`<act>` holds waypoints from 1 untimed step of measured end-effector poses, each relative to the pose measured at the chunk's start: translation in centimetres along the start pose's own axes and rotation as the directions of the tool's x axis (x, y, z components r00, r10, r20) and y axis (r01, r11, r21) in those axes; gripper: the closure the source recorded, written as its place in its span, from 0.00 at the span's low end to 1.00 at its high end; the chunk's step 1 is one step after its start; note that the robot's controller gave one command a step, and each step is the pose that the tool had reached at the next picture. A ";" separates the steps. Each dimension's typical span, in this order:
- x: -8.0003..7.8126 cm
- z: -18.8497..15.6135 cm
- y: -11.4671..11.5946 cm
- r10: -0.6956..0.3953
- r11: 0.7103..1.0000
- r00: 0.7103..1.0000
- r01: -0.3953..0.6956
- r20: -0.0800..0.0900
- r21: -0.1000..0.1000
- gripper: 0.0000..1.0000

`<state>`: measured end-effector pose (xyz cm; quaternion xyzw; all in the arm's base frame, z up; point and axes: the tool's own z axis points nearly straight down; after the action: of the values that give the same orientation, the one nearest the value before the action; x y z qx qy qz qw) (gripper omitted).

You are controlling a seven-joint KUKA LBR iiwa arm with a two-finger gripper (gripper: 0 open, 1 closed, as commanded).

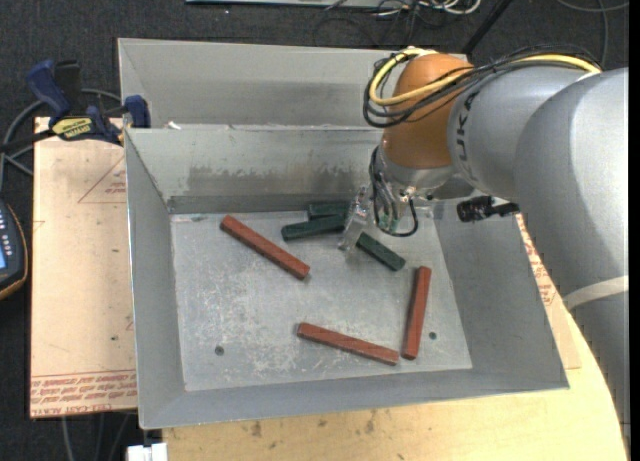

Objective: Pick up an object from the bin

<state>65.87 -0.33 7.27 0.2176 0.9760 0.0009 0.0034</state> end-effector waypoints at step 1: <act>0.0 0.0 0.0 0.000 1.000 1.000 0.000 0.000 0.000 1.00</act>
Offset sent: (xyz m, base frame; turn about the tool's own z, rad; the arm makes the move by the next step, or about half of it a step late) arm 0.0000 0.0000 0.0000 0.0000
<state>65.87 -0.33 7.26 0.2177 0.9760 0.0009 0.0034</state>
